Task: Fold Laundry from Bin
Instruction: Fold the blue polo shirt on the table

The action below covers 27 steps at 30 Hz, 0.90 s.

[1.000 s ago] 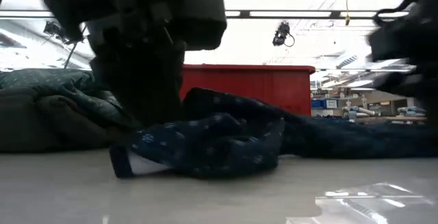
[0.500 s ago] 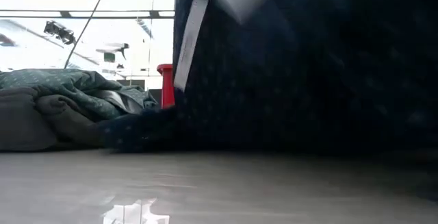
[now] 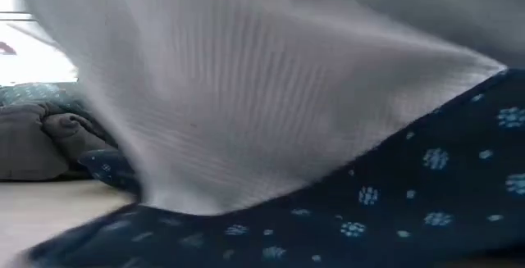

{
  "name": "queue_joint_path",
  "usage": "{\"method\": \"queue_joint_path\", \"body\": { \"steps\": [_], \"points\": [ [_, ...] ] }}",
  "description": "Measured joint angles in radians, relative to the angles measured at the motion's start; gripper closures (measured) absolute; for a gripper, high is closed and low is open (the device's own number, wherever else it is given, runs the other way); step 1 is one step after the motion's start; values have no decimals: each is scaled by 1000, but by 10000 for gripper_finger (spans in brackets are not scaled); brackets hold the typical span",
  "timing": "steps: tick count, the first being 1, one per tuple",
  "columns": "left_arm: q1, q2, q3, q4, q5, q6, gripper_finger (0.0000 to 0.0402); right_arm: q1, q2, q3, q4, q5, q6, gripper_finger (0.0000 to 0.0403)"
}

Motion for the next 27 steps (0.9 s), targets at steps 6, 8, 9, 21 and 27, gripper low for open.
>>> {"method": "queue_joint_path", "body": {
  "steps": [6, 8, 9, 21, 27],
  "points": [
    [-7, 29, 1, 29, 67, -61, 350, 52, 58, 6, 76, -80, 49, 319],
    [7, 16, 1, 33, 62, -72, 334, 48, 38, 12, 77, -85, 64, 290],
    [11, 5, 1, 29, 57, -73, 326, 44, 26, 14, 79, -84, 66, 277],
    [26, -24, 2, -158, -157, -206, 248, 26, -130, 15, -502, 453, 349, 218],
    [26, -24, -20, -205, -396, -419, 223, -7, -138, -16, -580, 514, 389, 218]
  ]
}}
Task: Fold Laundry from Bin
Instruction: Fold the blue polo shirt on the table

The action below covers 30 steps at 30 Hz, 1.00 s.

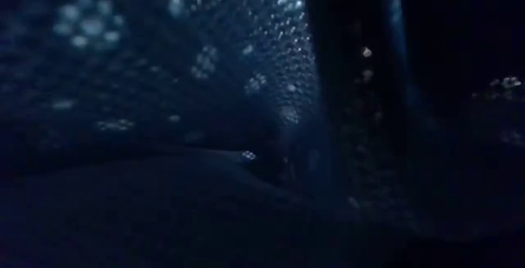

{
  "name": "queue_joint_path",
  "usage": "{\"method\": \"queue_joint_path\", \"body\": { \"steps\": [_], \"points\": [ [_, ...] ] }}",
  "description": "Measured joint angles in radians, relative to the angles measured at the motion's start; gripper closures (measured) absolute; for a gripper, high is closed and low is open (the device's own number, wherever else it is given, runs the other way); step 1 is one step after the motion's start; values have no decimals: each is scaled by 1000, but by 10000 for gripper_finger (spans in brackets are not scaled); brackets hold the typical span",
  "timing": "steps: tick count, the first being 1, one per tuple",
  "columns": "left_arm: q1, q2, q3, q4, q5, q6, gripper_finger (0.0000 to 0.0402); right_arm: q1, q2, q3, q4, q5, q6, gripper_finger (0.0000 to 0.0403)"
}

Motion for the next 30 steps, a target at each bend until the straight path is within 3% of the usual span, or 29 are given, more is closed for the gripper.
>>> {"method": "queue_joint_path", "body": {
  "steps": [7, 11, 13, 18, 24, 30],
  "points": [
    [6, 6, -173, 342, -100, -295, 184, 18, 0, -168, 112, -35, 181, 217],
    [23, 6, -208, 396, -83, -382, 175, 45, 0, -231, 225, -72, 268, 217],
    [33, 8, -206, 369, -80, -394, 177, 51, 0, -247, 280, -75, 275, 217],
    [88, 10, -217, 122, -76, -386, 184, 41, 1, -256, 341, -23, 245, 217],
    [210, 10, -354, 281, 39, -279, 185, 18, 0, -256, 343, -8, 224, 218],
    [318, 10, -417, 322, 51, -226, 202, 17, 0, -256, 341, 4, 233, 218]
  ]
}}
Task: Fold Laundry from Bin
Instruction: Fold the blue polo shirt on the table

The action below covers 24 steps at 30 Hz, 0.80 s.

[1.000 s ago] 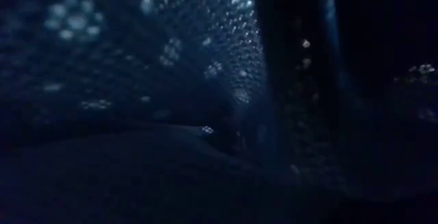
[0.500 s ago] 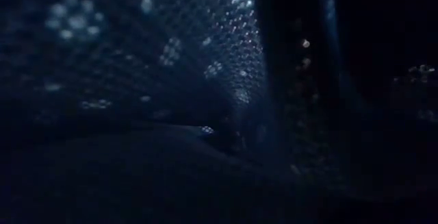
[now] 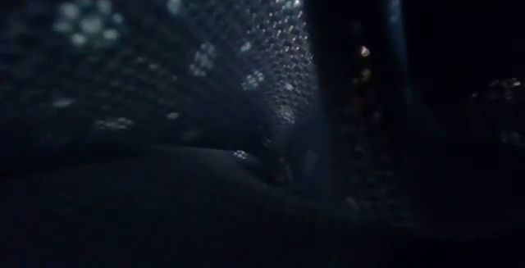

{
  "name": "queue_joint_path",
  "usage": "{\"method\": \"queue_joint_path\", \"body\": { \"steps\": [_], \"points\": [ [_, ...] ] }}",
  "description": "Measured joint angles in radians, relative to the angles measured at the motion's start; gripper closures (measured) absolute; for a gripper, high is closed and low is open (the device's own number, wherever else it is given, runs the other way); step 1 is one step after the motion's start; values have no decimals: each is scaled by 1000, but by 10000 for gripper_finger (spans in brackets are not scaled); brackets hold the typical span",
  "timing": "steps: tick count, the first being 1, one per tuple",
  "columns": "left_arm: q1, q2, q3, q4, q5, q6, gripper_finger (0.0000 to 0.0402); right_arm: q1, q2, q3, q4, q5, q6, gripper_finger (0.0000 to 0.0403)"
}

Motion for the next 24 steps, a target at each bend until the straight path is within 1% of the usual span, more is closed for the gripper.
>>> {"method": "queue_joint_path", "body": {
  "steps": [4, 6, 9, 13, 16, 19, 22, 24],
  "points": [
    [73, -2, -10, -16, -14, 47, 221, -19, 0, 0, 0, 1, 0, 218],
    [103, -5, -9, -59, -26, 71, 228, -26, 0, 0, 0, 0, 0, 218],
    [132, -8, -8, -131, -78, 81, 234, -39, 0, 0, 0, 0, -3, 218],
    [170, -11, -8, -97, -162, 137, 237, -61, 0, 0, -7, 35, -15, 218],
    [205, -9, 29, -69, -206, 232, 237, -89, 0, 0, -21, 63, -16, 218],
    [239, -34, 87, -87, -207, 318, 237, -115, 0, 0, -21, 63, -17, 218],
    [251, -41, 148, -213, -195, 358, 237, -119, 0, 0, -26, 37, 11, 218],
    [239, -39, 187, -311, -156, 379, 237, -103, 0, 0, -45, 18, 60, 218]
  ]
}}
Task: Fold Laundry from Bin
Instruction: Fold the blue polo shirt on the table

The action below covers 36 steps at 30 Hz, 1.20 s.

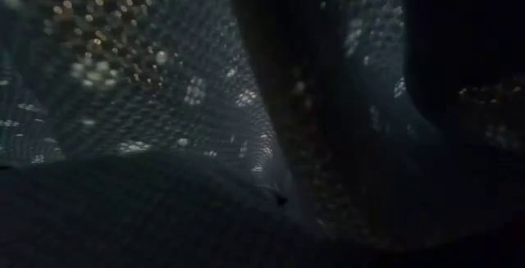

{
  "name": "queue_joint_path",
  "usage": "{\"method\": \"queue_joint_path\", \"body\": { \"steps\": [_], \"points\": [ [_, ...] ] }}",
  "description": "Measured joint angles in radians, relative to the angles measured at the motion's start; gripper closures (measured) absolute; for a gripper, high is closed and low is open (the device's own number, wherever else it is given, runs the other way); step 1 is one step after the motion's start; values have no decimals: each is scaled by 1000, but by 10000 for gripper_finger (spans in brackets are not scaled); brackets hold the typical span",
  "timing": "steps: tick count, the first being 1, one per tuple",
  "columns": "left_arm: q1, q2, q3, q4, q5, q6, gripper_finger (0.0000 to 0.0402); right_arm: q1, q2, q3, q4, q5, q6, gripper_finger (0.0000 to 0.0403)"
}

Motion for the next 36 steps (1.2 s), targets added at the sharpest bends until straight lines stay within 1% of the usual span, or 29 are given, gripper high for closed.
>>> {"method": "queue_joint_path", "body": {
  "steps": [2, 5, 6, 8, 11, 14, 18, 22, 25, 28, 31, 33, 36],
  "points": [
    [-33, -2, 21, -47, 55, 12, 237, 28, 0, 0, -5, -21, 53, 218],
    [-110, -9, 38, -50, 166, 9, 237, 76, 0, 0, -5, -25, 143, 218],
    [-141, -14, 49, -49, 174, -6, 237, 90, 0, 0, -6, -26, 170, 218],
    [-201, -20, 74, -36, 170, -32, 237, 114, 0, 0, -13, -38, 211, 218],
    [-274, -23, 79, -51, 142, -94, 237, 133, 0, 0, -54, -73, 260, 218],
    [-316, -24, 42, -36, 100, -150, 237, 145, 0, 0, -95, -104, 296, 218],
    [-329, -22, -60, 64, 98, -218, 237, 161, 0, 0, -149, -128, 337, 217],
    [-316, -22, -161, 246, 94, -276, 237, 184, 0, 0, -144, -153, 377, 217],
    [-309, -22, -224, 363, 69, -303, 237, 207, 0, 0, -144, -153, 415, 217],
    [-305, -22, -266, 382, 66, -345, 237, 231, 0, 0, -145, -158, 459, 217],
    [-304, -23, -282, 376, 116, -382, 237, 257, 1, 8, -151, -176, 505, 217],
    [-304, -23, -277, 371, 142, -383, 237, 277, 1, 32, -159, -154, 534, 217],
    [-322, -23, -259, 367, 132, -404, 237, 304, 0, 67, -206, -100, 578, 217]
  ]
}}
